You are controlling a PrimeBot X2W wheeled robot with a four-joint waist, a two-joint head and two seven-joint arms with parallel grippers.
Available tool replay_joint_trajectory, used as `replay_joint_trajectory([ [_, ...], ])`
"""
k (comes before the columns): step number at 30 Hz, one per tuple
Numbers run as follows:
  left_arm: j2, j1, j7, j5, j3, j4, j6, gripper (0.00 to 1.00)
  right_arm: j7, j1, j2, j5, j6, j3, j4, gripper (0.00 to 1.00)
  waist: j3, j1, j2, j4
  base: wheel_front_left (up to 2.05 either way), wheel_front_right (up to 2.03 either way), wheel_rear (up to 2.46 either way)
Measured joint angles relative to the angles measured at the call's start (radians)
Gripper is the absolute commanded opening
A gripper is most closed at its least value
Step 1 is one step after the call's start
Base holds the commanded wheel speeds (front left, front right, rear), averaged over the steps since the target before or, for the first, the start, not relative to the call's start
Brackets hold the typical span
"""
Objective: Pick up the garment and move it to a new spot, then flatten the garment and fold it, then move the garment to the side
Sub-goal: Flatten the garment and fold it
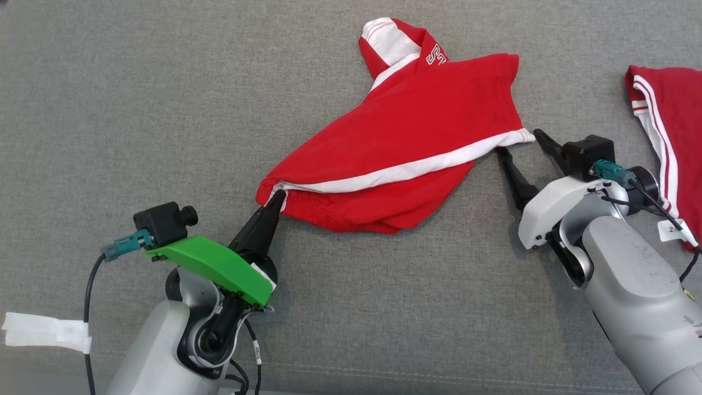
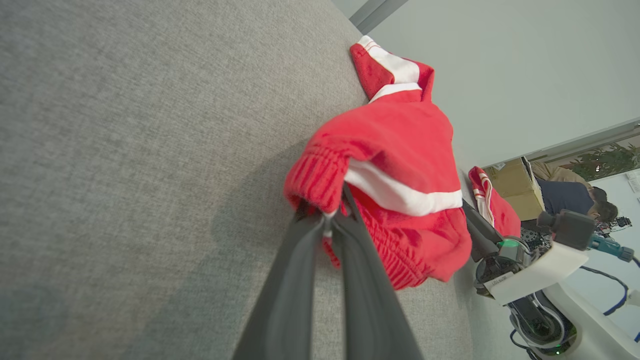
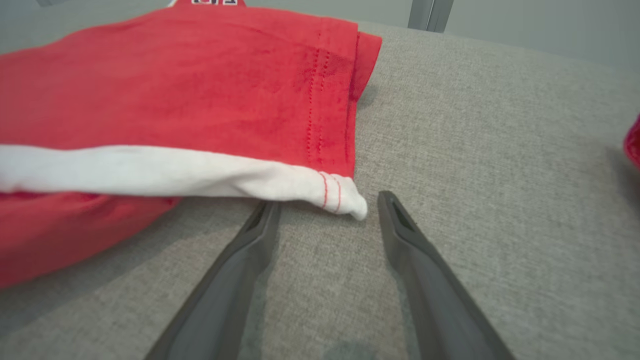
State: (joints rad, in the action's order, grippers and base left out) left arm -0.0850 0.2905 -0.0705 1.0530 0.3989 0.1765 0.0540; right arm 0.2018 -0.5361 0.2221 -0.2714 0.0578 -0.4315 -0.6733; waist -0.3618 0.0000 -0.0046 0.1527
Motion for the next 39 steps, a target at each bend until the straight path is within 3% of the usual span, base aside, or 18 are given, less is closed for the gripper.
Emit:
replay_joint_trajectory([
  [6, -0.001, 0.0, -0.001, 0.0, 0.0, -0.004, 0.0, 0.0, 0.002, -0.025, -0.003, 0.0, 0.005, -0.005, -0.025, 1.0, -0.004, 0.0, 0.0, 0.003, 0.0, 0.0, 0.0],
  [7, -0.001, 0.0, -0.001, 0.0, 0.0, -0.004, 0.0, 0.0, 0.002, -0.029, -0.003, 0.0, 0.006, -0.006, -0.029, 0.96, -0.005, 0.0, 0.0, 0.004, 0.0, 0.0, 0.0],
  [8, -0.001, 0.0, -0.001, 0.0, 0.0, -0.005, 0.0, 0.0, 0.004, -0.031, -0.003, 0.0, 0.009, -0.006, -0.033, 0.8, -0.005, 0.0, 0.0, 0.004, 0.0, 0.0, 0.0],
  [11, -0.001, 0.0, -0.001, 0.0, 0.0, -0.006, 0.0, 0.0, 0.006, -0.033, -0.005, 0.0, 0.013, -0.008, -0.04, 0.46, -0.006, 0.0, 0.0, 0.005, 0.0, 0.0, 0.0],
  [12, -0.001, 0.0, -0.001, 0.0, 0.0, -0.007, 0.0, 0.0, 0.007, -0.035, -0.006, 0.0, 0.015, -0.008, -0.043, 0.42, -0.007, 0.0, 0.0, 0.006, 0.0, 0.0, 0.0],
  [15, -0.004, 0.0, -0.001, 0.0, 0.0, -0.008, 0.0, 0.0, 0.009, -0.044, -0.013, 0.0, 0.017, -0.013, -0.054, 0.0, -0.008, 0.0, 0.0, 0.006, 0.0, 0.0, 0.0],
  [23, -0.04, 0.001, -0.017, 0.0, -0.009, -0.021, 0.0, 0.0, 0.017, -0.051, -0.026, -0.001, 0.041, -0.036, -0.062, 0.0, -0.002, 0.0, 0.0, -0.005, 0.0, 0.0, 0.0],
  [31, -0.193, 0.09, -0.11, -0.013, -0.027, -0.103, 0.027, 0.0, -0.041, -0.127, 0.018, -0.031, 0.067, -0.07, -0.015, 0.0, 0.038, 0.0, 0.0, -0.029, 0.0, 0.0, 0.0],
  [36, -0.264, 0.133, -0.225, 0.023, -0.033, -0.169, 0.035, 0.0, -0.133, -0.205, 0.06, -0.072, 0.073, -0.088, 0.039, 0.0, 0.076, 0.0, 0.0, -0.052, 0.0, 0.0, 0.0],
  [39, -0.303, 0.155, -0.312, 0.072, -0.031, -0.198, 0.035, 0.0, -0.196, -0.236, 0.072, -0.116, 0.073, -0.151, 0.091, 0.0, 0.101, 0.0, 0.0, -0.069, 0.0, 0.0, 0.0],
])
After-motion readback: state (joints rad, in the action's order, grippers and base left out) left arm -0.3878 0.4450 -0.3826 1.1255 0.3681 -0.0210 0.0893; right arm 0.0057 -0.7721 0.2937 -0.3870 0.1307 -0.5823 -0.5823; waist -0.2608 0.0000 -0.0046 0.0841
